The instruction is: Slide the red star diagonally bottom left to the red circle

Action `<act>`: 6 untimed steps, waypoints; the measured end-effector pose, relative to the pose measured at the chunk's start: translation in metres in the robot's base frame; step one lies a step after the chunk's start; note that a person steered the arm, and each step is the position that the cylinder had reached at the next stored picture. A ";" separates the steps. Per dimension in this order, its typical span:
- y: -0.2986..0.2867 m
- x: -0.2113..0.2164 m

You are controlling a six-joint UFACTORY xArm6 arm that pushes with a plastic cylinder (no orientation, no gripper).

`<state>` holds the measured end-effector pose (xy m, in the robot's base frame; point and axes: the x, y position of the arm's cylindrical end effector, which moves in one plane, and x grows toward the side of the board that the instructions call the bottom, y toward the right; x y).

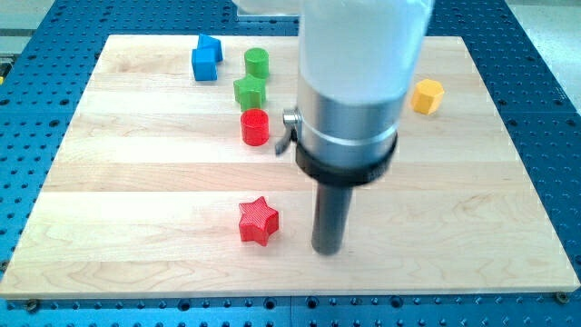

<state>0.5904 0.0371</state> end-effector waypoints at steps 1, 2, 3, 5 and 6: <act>-0.061 -0.015; -0.080 -0.063; -0.075 -0.060; -0.130 -0.043; -0.106 -0.072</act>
